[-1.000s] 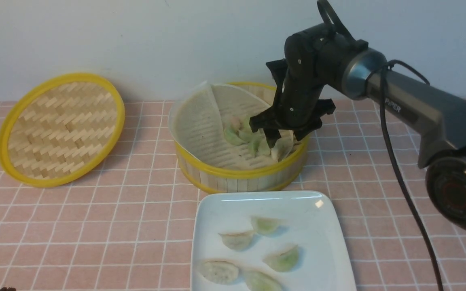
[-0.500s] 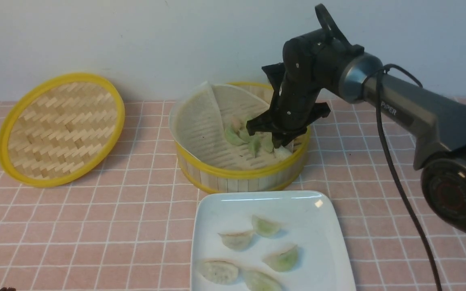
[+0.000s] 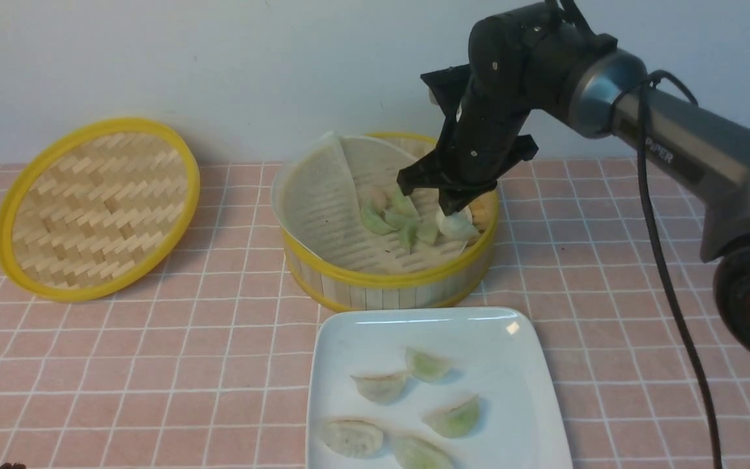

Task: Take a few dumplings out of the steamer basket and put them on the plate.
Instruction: Use the right arm to put the dumpling into the plate

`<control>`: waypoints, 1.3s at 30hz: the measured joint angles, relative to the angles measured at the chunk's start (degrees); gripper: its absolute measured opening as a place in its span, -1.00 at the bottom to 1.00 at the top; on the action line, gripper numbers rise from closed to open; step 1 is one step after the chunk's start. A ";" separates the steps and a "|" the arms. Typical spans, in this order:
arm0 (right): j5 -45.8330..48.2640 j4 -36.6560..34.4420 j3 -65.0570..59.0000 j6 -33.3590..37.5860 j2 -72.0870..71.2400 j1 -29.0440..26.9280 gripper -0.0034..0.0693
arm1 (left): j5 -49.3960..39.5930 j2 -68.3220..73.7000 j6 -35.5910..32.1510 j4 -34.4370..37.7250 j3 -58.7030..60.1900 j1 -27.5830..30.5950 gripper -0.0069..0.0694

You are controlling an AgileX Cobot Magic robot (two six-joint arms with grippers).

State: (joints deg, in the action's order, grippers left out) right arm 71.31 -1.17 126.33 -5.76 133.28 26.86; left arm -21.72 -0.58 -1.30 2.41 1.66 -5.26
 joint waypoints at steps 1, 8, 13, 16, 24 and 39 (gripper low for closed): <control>0.00 -0.16 0.00 0.23 -0.11 0.00 -0.91 | 0.00 0.00 0.00 0.00 0.00 0.00 -0.83; 0.20 -2.51 0.00 1.08 -3.59 0.00 -0.91 | 0.00 0.00 0.00 0.00 0.00 0.00 -0.83; 0.10 -7.57 -5.21 2.27 -12.92 0.06 -0.91 | 0.00 0.00 0.00 0.00 0.00 0.00 -0.83; 0.02 -8.25 -16.79 2.67 -20.31 0.93 -0.91 | 0.00 0.00 0.00 0.00 0.00 0.00 -0.83; 0.07 -8.67 -37.78 2.66 -24.49 4.08 -0.88 | 0.00 0.00 0.00 0.00 0.00 0.00 -0.83; -5.91 -3.85 -29.25 2.86 -19.50 4.25 0.03 | 0.00 0.00 0.00 0.00 0.00 0.00 -0.83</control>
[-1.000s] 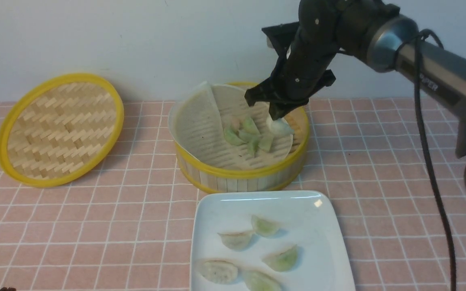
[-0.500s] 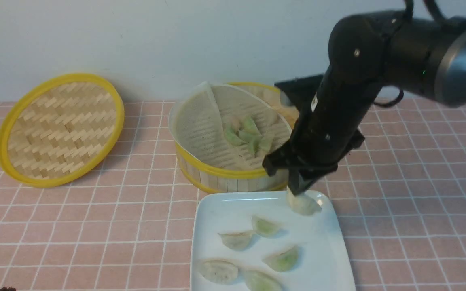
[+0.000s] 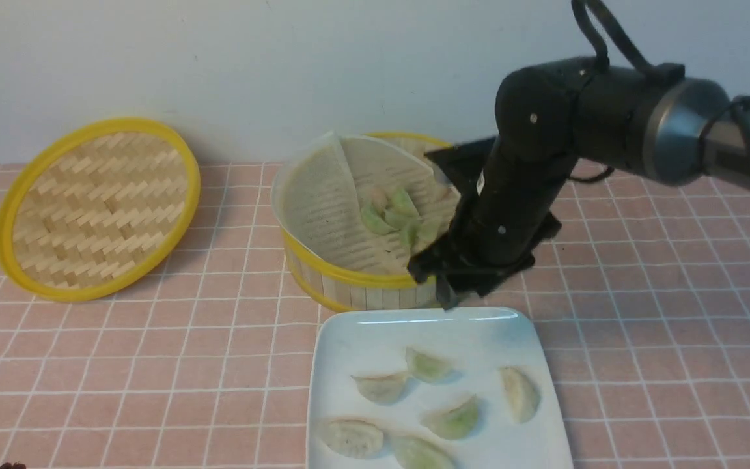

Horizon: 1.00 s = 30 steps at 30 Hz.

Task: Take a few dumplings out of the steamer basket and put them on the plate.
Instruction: Use the right arm to put the dumpling into the plate, then use the right arm to grab a dumpling from inside the steamer

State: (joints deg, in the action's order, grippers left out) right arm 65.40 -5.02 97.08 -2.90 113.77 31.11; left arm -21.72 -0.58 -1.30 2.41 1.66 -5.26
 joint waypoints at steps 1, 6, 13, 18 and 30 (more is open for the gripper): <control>-1.25 1.16 2.05 0.00 0.23 0.00 0.05 | 0.00 0.00 0.00 0.00 0.00 0.00 -0.83; -1.25 3.22 15.64 -0.13 6.39 -0.78 0.07 | 0.00 0.00 0.00 0.00 0.00 0.00 -0.83; 5.15 3.35 30.89 -3.05 21.47 -3.33 0.07 | 0.00 0.00 0.00 0.00 0.00 0.00 -0.83; 5.67 2.66 37.25 -6.35 26.81 -5.54 0.07 | 0.00 0.00 0.00 0.00 0.00 0.00 -0.83; 5.86 -3.98 38.86 -6.72 30.92 -6.61 0.06 | 0.00 0.00 0.00 0.05 0.00 0.00 -0.83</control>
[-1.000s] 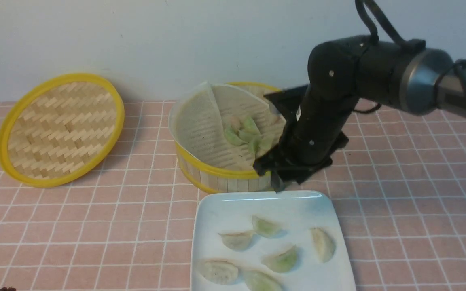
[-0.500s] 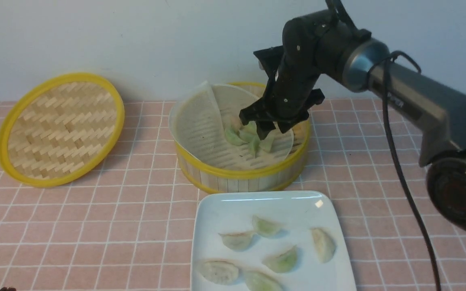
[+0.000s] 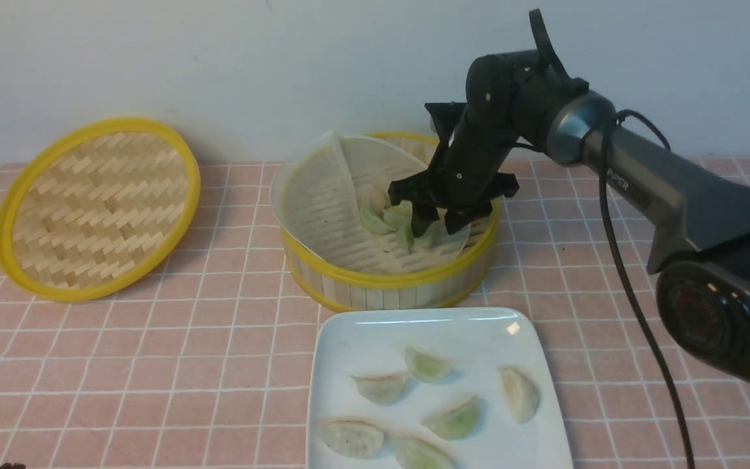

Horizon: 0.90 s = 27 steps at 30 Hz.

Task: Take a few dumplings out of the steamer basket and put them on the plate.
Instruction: Use the right arm to grab a dumpling from inside the steamer, then use the right arm to put the dumpling into the plate

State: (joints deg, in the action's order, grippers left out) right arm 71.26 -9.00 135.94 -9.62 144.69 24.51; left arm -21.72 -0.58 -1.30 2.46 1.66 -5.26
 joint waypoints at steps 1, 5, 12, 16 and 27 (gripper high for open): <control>0.00 0.00 0.07 0.05 0.00 0.00 0.05 | 0.00 0.00 0.00 0.00 0.00 0.00 -0.83; 0.10 0.05 0.80 0.57 0.38 0.00 -0.44 | 0.00 0.00 0.00 0.00 0.00 0.00 -0.83; 0.26 0.46 4.04 1.71 -1.58 0.00 -0.50 | 0.00 0.00 0.00 0.00 0.00 0.00 -0.83; 0.18 0.06 -1.30 2.69 -9.36 0.00 -0.50 | 0.00 0.00 0.00 0.00 0.00 0.00 -0.83; 0.15 -1.92 -45.00 7.64 -37.58 7.04 -0.50 | 0.00 0.00 0.00 0.06 0.00 0.00 -0.83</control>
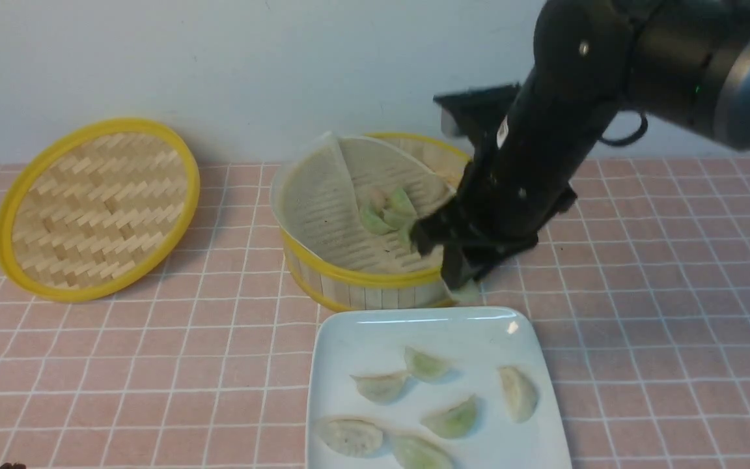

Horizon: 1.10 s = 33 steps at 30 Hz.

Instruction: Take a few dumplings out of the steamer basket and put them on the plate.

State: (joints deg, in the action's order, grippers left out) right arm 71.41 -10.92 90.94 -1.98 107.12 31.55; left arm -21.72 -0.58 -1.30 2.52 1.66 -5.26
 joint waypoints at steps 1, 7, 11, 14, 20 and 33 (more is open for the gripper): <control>-0.69 0.00 -2.49 0.15 0.08 0.24 -0.50 | 0.00 0.00 0.00 0.00 0.00 0.00 -0.83; -7.78 0.39 -7.01 0.15 4.61 0.31 -0.29 | 0.00 0.00 0.00 0.00 0.00 0.02 -0.83; -9.16 0.44 -6.95 0.15 6.01 0.31 0.07 | 0.00 0.00 0.00 0.00 0.00 0.07 -0.83; -6.59 0.99 -5.13 0.15 5.89 0.31 0.26 | 0.00 0.00 0.00 0.00 0.00 0.07 -0.83; -2.02 3.96 -1.67 -0.15 -2.79 1.89 -0.15 | 0.00 0.00 0.00 0.00 0.00 0.07 -0.83; -17.49 11.76 -20.45 -8.68 -57.96 3.75 -0.94 | 0.00 0.00 0.00 0.00 0.00 0.07 -0.83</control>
State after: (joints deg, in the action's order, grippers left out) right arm 53.92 0.84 70.49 -10.65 49.15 35.30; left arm -21.72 -0.58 -1.30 2.52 1.66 -5.19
